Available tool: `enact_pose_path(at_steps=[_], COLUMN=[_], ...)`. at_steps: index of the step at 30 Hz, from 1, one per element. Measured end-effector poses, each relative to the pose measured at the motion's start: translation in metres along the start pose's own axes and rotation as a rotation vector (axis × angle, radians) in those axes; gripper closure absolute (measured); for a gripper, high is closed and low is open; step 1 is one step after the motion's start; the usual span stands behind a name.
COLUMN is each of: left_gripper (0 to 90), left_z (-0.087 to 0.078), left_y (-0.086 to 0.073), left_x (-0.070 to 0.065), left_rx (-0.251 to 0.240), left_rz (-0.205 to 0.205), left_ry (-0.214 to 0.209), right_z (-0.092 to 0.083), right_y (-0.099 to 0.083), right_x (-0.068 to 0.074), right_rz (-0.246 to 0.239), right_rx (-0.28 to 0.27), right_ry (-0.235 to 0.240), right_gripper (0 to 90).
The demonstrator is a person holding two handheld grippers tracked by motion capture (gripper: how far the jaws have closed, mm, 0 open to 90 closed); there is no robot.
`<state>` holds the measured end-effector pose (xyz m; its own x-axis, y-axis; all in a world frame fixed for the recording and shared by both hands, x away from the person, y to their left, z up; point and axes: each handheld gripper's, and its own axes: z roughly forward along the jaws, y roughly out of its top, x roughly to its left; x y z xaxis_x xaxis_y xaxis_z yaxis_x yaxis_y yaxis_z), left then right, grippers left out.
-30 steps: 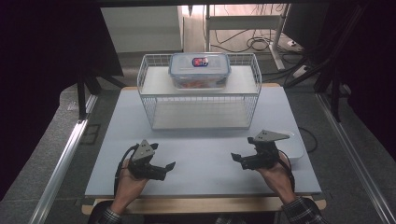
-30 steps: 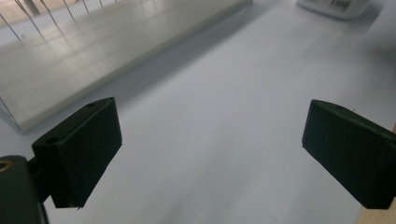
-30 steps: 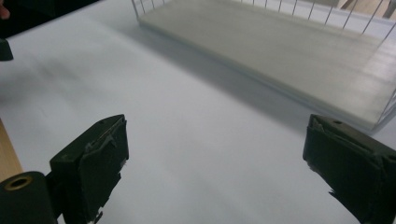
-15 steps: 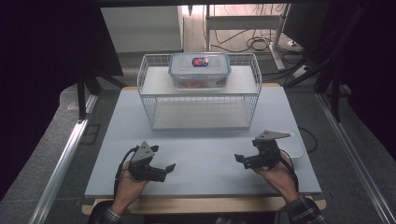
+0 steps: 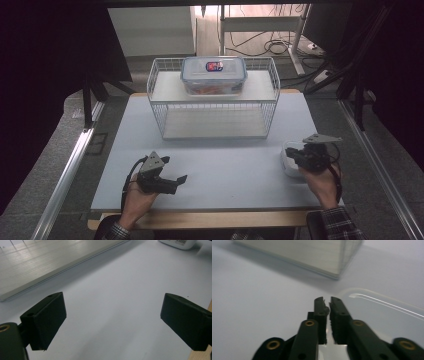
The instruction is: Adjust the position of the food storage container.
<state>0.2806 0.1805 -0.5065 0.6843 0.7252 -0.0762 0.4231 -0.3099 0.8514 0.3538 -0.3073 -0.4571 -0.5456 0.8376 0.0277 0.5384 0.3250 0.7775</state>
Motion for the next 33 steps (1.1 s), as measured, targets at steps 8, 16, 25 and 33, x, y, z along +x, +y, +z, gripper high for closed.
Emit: enact_pose_path(at_steps=[8, 16, 25, 33], left_gripper=[6.7, 6.9, 7.2, 7.3], left_z=[-0.001, 0.001, 0.001, 0.002], left_y=[-0.001, -0.001, -0.002, -0.001], left_x=[0.003, 0.003, 0.003, 0.002], left_rx=[-0.001, 0.010, 0.015, 0.022], left_rz=[-0.013, -0.013, -0.010, -0.003], left_ry=[0.005, 0.006, 0.007, 0.012], right_z=[-0.023, -0.031, -0.026, -0.017], right_y=[-0.013, -0.023, -0.030, -0.027], right_x=[-0.042, -0.062, -0.071, -0.059], right_rz=[0.102, 0.122, 0.154, 0.148], right_rx=[-0.044, -0.038, 0.008, 0.028], right_ry=[-0.163, -0.265, -0.296, -0.223], right_gripper=[89.7, 89.6, 89.6, 89.6])
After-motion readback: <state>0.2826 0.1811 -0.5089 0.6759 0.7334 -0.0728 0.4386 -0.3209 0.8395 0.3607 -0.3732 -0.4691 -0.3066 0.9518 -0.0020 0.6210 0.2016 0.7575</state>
